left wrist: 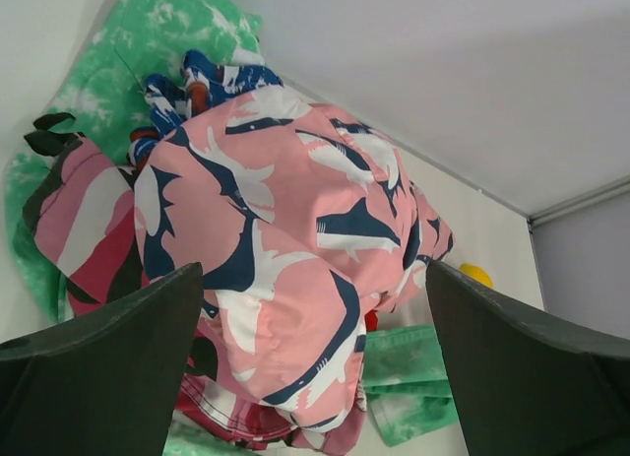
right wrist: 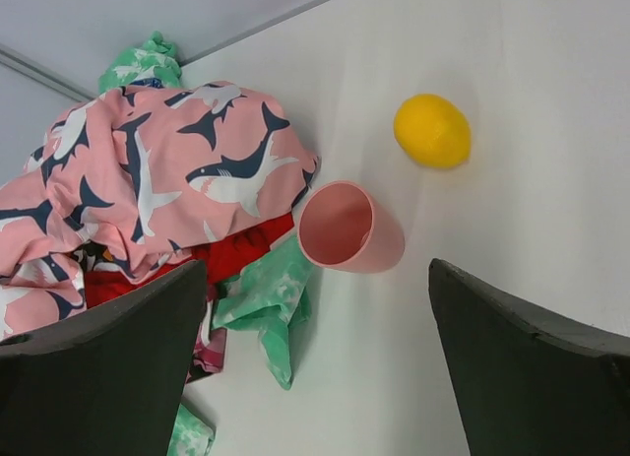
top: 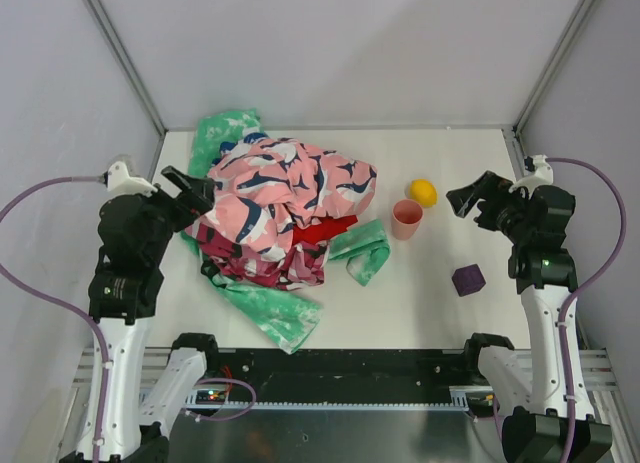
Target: Pick out a specific cloth from the pile
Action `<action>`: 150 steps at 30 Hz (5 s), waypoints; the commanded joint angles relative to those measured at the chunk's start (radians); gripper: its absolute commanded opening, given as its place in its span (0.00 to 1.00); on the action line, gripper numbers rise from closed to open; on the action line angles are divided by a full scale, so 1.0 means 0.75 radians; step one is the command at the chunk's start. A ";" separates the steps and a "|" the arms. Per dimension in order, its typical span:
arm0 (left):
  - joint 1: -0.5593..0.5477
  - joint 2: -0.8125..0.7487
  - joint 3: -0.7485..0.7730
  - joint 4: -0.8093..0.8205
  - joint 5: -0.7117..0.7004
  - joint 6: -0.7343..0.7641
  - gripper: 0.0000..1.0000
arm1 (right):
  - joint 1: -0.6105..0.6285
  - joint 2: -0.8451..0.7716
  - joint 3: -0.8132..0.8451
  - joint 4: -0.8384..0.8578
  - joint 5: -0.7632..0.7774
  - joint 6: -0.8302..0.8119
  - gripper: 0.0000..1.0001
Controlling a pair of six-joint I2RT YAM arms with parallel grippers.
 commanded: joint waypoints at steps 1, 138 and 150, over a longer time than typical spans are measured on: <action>0.008 0.080 0.072 0.013 0.133 0.035 1.00 | -0.006 -0.030 0.044 0.029 -0.032 -0.050 0.99; -0.416 0.560 0.266 0.112 -0.085 0.145 1.00 | 0.037 1.301 1.546 0.401 0.501 -0.330 0.00; -0.416 0.653 0.268 0.112 -0.118 0.159 1.00 | 0.031 1.372 1.473 0.430 0.729 -0.215 0.00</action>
